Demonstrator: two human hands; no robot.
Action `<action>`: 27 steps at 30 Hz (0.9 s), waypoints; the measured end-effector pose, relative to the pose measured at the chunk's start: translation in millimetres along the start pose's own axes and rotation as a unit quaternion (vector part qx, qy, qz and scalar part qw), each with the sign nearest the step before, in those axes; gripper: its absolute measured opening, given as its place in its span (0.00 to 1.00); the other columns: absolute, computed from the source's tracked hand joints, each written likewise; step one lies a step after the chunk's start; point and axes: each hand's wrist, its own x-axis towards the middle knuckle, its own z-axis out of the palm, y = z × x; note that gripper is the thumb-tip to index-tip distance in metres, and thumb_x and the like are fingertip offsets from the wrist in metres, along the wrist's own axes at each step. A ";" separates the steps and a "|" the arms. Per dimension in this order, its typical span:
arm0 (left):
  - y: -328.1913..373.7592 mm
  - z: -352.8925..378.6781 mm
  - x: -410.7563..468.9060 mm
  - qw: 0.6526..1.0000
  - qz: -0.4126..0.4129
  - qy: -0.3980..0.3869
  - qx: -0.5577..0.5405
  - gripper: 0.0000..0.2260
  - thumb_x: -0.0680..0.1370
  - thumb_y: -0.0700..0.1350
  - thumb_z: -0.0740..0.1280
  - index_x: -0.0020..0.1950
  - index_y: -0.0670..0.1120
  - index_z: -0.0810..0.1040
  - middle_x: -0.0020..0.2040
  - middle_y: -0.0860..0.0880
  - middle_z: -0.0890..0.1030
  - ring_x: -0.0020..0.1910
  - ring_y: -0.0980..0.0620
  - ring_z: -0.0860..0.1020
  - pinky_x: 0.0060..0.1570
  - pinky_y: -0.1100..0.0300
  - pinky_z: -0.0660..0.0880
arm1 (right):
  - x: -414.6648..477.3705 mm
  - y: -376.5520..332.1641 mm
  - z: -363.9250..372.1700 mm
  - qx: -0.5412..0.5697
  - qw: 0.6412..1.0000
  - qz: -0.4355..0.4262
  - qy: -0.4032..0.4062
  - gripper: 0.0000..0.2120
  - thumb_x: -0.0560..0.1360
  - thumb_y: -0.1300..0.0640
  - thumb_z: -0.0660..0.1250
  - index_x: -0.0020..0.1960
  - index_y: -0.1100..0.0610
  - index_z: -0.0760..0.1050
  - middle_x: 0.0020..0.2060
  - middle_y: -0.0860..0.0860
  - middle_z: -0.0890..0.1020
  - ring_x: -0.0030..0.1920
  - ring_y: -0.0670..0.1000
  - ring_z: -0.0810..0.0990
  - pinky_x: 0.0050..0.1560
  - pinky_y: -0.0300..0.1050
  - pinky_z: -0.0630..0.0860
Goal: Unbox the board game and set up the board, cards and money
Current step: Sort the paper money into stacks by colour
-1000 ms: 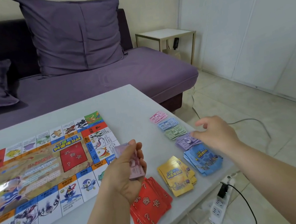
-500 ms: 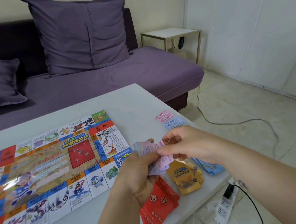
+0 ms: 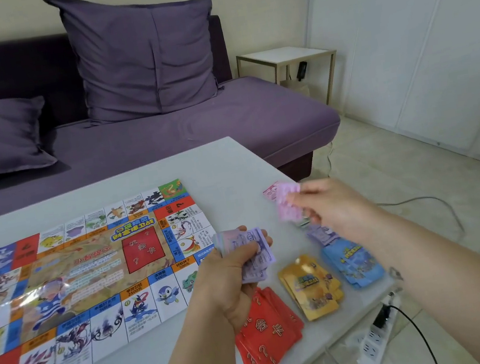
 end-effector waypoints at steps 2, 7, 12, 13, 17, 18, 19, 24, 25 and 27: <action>3.0 -2.2 3.7 0.999 0.004 0.015 -0.030 0.07 0.77 0.31 0.62 0.49 0.41 0.77 0.33 0.46 0.84 0.30 0.54 0.82 0.30 0.66 0.77 | 26.0 1.1 -4.1 0.008 0.997 -0.022 0.072 0.06 0.74 0.68 0.67 0.51 0.64 0.79 0.30 0.51 0.75 0.24 0.42 0.70 0.27 0.34 0.68; 11.3 -6.4 16.0 0.991 -0.004 0.054 -0.123 0.06 0.78 0.32 0.61 0.49 0.40 0.75 0.30 0.45 0.83 0.26 0.54 0.81 0.25 0.65 0.77 | 89.8 10.9 5.6 -0.106 0.991 -0.035 0.072 0.13 0.76 0.67 0.64 0.59 0.57 0.74 0.51 0.58 0.80 0.36 0.53 0.81 0.37 0.44 0.79; 14.7 -11.6 28.3 0.983 -0.012 0.068 -0.169 0.08 0.78 0.32 0.61 0.56 0.39 0.74 0.31 0.44 0.83 0.27 0.52 0.82 0.25 0.64 0.78 | 126.9 16.2 15.7 -0.316 0.945 -0.070 0.039 0.15 0.74 0.59 0.68 0.61 0.57 0.77 0.61 0.53 0.77 0.61 0.54 0.75 0.62 0.43 0.69; 14.5 -12.1 30.1 0.983 -0.015 0.068 -0.170 0.09 0.78 0.32 0.61 0.56 0.39 0.74 0.31 0.44 0.83 0.27 0.52 0.82 0.25 0.64 0.78 | 131.3 17.9 16.4 -0.337 0.939 -0.062 0.029 0.16 0.74 0.57 0.68 0.62 0.55 0.76 0.62 0.53 0.77 0.61 0.55 0.75 0.64 0.47 0.69; 14.2 -12.4 34.4 0.987 -0.023 0.062 -0.148 0.07 0.77 0.32 0.62 0.53 0.40 0.75 0.30 0.44 0.83 0.26 0.53 0.81 0.26 0.64 0.78 | 132.3 20.2 16.3 -0.470 0.877 -0.046 0.085 0.20 0.73 0.48 0.68 0.64 0.50 0.73 0.61 0.54 0.75 0.61 0.59 0.72 0.61 0.52 0.70; 14.2 -12.4 35.0 0.989 -0.024 0.057 -0.131 0.07 0.77 0.32 0.63 0.53 0.40 0.75 0.30 0.44 0.83 0.26 0.53 0.81 0.27 0.65 0.78 | 127.4 18.2 16.1 -0.477 0.869 -0.058 0.115 0.19 0.73 0.47 0.68 0.63 0.50 0.74 0.60 0.55 0.74 0.61 0.59 0.72 0.60 0.51 0.70; 14.3 -12.1 35.0 0.992 -0.024 0.052 -0.112 0.08 0.77 0.32 0.63 0.53 0.40 0.75 0.31 0.45 0.83 0.27 0.54 0.81 0.27 0.65 0.77 | 120.3 14.6 16.3 -0.453 0.877 -0.078 0.138 0.18 0.73 0.48 0.68 0.62 0.50 0.75 0.59 0.55 0.75 0.60 0.59 0.72 0.59 0.51 0.71; 11.2 -10.2 31.2 0.998 0.001 0.050 -0.034 0.08 0.75 0.32 0.66 0.51 0.43 0.77 0.33 0.47 0.82 0.27 0.55 0.80 0.27 0.66 0.77 | 46.5 -24.9 30.8 -0.138 0.989 -0.058 -0.008 0.15 0.74 0.43 0.66 0.46 0.55 0.80 0.40 0.47 0.82 0.34 0.43 0.77 0.37 0.35 0.72; 10.0 -9.0 29.5 0.998 0.008 0.052 -0.028 0.08 0.75 0.32 0.66 0.50 0.43 0.77 0.33 0.47 0.82 0.27 0.55 0.80 0.27 0.66 0.77 | 28.9 -29.4 33.0 -0.144 0.987 -0.032 -0.057 0.17 0.73 0.41 0.66 0.44 0.55 0.80 0.37 0.45 0.82 0.32 0.43 0.75 0.36 0.36 0.71; 7.6 -5.5 23.0 0.999 0.008 0.049 -0.019 0.06 0.75 0.32 0.66 0.48 0.42 0.77 0.32 0.47 0.82 0.27 0.55 0.80 0.28 0.65 0.78 | 2.9 -28.2 36.8 -0.200 0.973 -0.022 -0.117 0.15 0.71 0.41 0.69 0.43 0.53 0.80 0.35 0.44 0.82 0.30 0.42 0.76 0.34 0.36 0.71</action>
